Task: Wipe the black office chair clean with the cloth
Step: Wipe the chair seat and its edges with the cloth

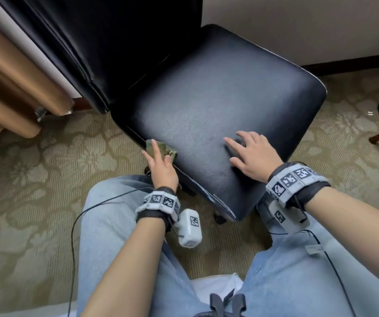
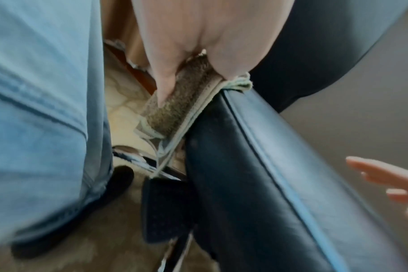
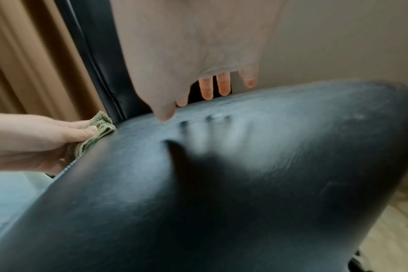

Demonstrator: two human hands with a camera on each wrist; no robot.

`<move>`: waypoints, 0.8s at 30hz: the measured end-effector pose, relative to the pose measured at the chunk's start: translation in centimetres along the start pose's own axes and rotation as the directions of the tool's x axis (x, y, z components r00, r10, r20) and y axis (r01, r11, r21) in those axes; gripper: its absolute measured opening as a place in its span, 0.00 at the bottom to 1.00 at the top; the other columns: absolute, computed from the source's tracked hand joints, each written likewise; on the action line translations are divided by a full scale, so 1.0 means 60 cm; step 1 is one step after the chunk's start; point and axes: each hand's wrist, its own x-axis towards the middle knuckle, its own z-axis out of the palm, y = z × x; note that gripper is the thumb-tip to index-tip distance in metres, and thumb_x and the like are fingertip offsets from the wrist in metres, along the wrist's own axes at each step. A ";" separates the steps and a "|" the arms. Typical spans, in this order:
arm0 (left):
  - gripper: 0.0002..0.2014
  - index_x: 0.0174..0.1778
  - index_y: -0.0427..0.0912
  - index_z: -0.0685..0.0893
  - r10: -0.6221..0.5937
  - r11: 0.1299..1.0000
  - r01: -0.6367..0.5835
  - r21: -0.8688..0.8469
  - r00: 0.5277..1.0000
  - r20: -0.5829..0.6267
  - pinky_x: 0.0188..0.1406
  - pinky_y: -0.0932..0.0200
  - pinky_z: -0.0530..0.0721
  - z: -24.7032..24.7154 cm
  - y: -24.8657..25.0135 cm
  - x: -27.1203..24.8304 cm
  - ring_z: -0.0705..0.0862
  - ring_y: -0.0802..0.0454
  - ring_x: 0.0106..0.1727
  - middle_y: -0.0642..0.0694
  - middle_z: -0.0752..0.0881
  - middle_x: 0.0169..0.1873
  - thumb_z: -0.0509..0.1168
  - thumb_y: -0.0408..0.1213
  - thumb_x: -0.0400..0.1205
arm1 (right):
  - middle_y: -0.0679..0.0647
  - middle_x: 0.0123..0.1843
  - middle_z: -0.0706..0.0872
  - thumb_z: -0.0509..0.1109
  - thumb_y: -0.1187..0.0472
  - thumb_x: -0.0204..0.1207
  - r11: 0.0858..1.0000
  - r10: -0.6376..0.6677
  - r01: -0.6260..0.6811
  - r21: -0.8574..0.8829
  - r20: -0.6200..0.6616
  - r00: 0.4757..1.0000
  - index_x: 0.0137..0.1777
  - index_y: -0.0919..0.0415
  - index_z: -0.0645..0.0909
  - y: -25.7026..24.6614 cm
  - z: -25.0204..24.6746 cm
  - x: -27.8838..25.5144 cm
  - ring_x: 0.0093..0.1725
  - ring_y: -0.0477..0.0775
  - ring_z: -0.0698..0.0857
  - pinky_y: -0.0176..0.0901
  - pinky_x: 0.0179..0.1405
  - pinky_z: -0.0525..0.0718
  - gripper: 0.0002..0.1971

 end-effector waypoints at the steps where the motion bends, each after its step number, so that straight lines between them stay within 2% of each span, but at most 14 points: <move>1: 0.29 0.82 0.47 0.47 0.013 1.000 -0.013 0.009 1.000 0.009 0.69 0.68 0.50 -0.005 -0.001 0.008 0.49 0.41 0.82 0.34 0.40 0.81 0.52 0.32 0.88 | 0.65 0.75 0.70 0.61 0.45 0.77 0.999 -0.038 0.037 -0.004 -0.039 0.999 0.77 0.51 0.69 0.005 0.000 0.002 0.71 0.69 0.70 0.64 0.66 0.69 0.28; 2: 0.29 0.82 0.47 0.47 0.025 1.000 -0.025 0.017 0.999 0.022 0.67 0.70 0.50 -0.008 -0.002 0.010 0.49 0.41 0.82 0.34 0.40 0.81 0.52 0.32 0.88 | 0.63 0.78 0.66 0.60 0.44 0.78 0.998 -0.058 0.058 -0.025 -0.010 0.998 0.78 0.49 0.66 0.008 -0.001 0.003 0.74 0.69 0.67 0.66 0.69 0.66 0.28; 3: 0.29 0.82 0.47 0.46 0.033 0.999 -0.033 0.022 0.999 0.033 0.66 0.72 0.51 -0.009 -0.004 0.008 0.49 0.41 0.82 0.35 0.40 0.81 0.51 0.32 0.88 | 0.59 0.82 0.57 0.58 0.42 0.80 0.997 -0.070 0.072 -0.041 0.045 0.996 0.80 0.46 0.59 0.011 0.001 0.004 0.79 0.65 0.59 0.64 0.73 0.61 0.29; 4: 0.29 0.82 0.47 0.46 0.038 0.999 -0.039 0.028 0.998 0.040 0.65 0.74 0.51 -0.006 -0.006 0.002 0.49 0.41 0.82 0.35 0.40 0.81 0.51 0.33 0.88 | 0.54 0.84 0.48 0.56 0.40 0.81 0.997 -0.062 0.068 -0.040 0.130 0.990 0.81 0.43 0.52 0.015 0.007 0.004 0.81 0.62 0.51 0.62 0.76 0.56 0.31; 6: 0.29 0.82 0.47 0.46 0.037 0.999 -0.038 0.032 0.999 0.034 0.66 0.72 0.53 0.001 -0.008 -0.009 0.49 0.40 0.82 0.35 0.40 0.81 0.51 0.33 0.88 | 0.50 0.84 0.40 0.54 0.39 0.81 0.998 -0.039 0.050 -0.049 0.195 0.980 0.81 0.41 0.43 0.014 0.013 0.001 0.82 0.59 0.43 0.60 0.77 0.53 0.33; 8: 0.29 0.82 0.48 0.45 0.019 0.999 -0.020 0.028 0.999 0.026 0.68 0.68 0.54 0.008 -0.008 -0.016 0.49 0.40 0.82 0.36 0.39 0.81 0.51 0.34 0.88 | 0.51 0.84 0.39 0.53 0.40 0.81 0.998 -0.029 0.038 -0.053 0.170 0.985 0.81 0.42 0.41 0.005 0.024 -0.002 0.82 0.59 0.42 0.60 0.77 0.54 0.33; 13: 0.30 0.82 0.47 0.45 0.027 0.999 -0.029 0.040 0.998 0.051 0.72 0.66 0.54 0.013 -0.009 -0.037 0.47 0.39 0.82 0.34 0.39 0.81 0.52 0.33 0.88 | 0.51 0.84 0.38 0.52 0.41 0.82 0.996 0.009 0.005 -0.090 0.153 0.988 0.82 0.42 0.41 -0.010 0.035 0.000 0.82 0.61 0.42 0.61 0.76 0.55 0.33; 15: 0.31 0.82 0.47 0.44 0.035 0.998 -0.038 0.055 0.998 0.061 0.79 0.55 0.51 0.025 -0.011 -0.056 0.47 0.35 0.82 0.32 0.39 0.81 0.53 0.33 0.87 | 0.51 0.84 0.38 0.51 0.40 0.82 0.997 0.014 -0.003 -0.072 0.154 0.988 0.82 0.42 0.41 -0.013 0.037 0.002 0.82 0.60 0.42 0.62 0.76 0.55 0.33; 17: 0.32 0.82 0.46 0.44 0.030 0.996 -0.036 0.081 0.997 0.071 0.80 0.45 0.51 0.041 -0.011 -0.085 0.47 0.32 0.81 0.31 0.39 0.80 0.54 0.32 0.86 | 0.51 0.84 0.38 0.52 0.40 0.82 0.999 0.017 -0.009 -0.051 0.164 0.986 0.82 0.42 0.41 -0.017 0.036 0.003 0.82 0.60 0.42 0.62 0.76 0.55 0.33; 21: 0.32 0.81 0.44 0.43 0.038 0.997 -0.047 0.068 0.991 0.129 0.81 0.48 0.46 0.061 -0.010 -0.141 0.45 0.32 0.81 0.29 0.38 0.79 0.54 0.30 0.86 | 0.51 0.84 0.39 0.53 0.40 0.81 1.000 0.000 0.003 -0.019 0.157 0.988 0.82 0.43 0.42 -0.018 0.034 0.004 0.82 0.61 0.44 0.63 0.76 0.56 0.33; 24: 0.31 0.81 0.47 0.44 0.050 0.998 -0.055 0.036 0.988 0.146 0.81 0.47 0.47 0.059 -0.015 -0.141 0.43 0.35 0.82 0.28 0.37 0.79 0.53 0.30 0.86 | 0.51 0.84 0.40 0.53 0.40 0.81 1.000 0.001 0.000 -0.001 0.148 0.989 0.82 0.42 0.43 -0.017 0.034 0.004 0.82 0.60 0.44 0.63 0.76 0.55 0.33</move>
